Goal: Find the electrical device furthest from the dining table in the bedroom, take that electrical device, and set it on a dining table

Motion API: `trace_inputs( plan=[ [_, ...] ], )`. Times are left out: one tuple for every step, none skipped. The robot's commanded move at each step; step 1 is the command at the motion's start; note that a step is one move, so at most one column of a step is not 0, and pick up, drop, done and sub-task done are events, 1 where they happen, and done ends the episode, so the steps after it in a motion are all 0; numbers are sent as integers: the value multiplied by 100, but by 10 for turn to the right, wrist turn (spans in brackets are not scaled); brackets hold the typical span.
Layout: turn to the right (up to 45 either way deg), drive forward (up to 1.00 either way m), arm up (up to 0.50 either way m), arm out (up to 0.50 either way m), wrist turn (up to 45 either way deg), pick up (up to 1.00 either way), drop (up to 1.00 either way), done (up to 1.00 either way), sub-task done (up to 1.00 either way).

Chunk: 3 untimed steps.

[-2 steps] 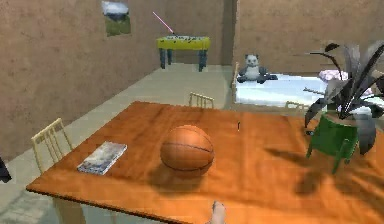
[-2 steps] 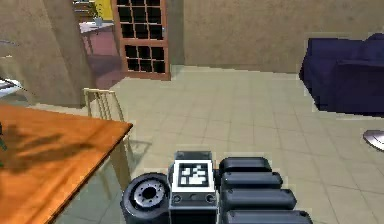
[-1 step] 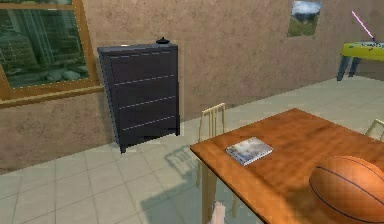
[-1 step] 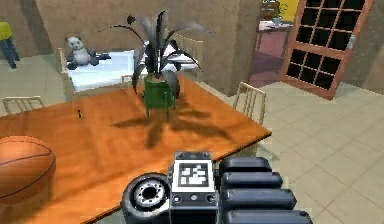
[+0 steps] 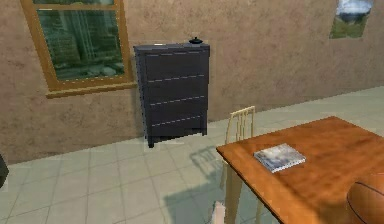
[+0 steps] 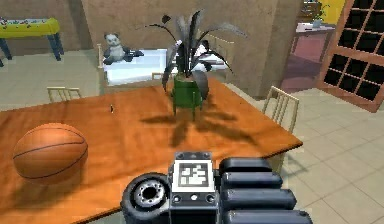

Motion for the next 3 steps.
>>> trace_inputs(
  plan=[
    [0, 0, 0, 48, 0, 0, 0, 0, 0],
    [0, 0, 0, 0, 390, 0, 0, 0, 0],
    [0, 0, -32, 0, 0, 0, 0, 0, 0]
  ],
)
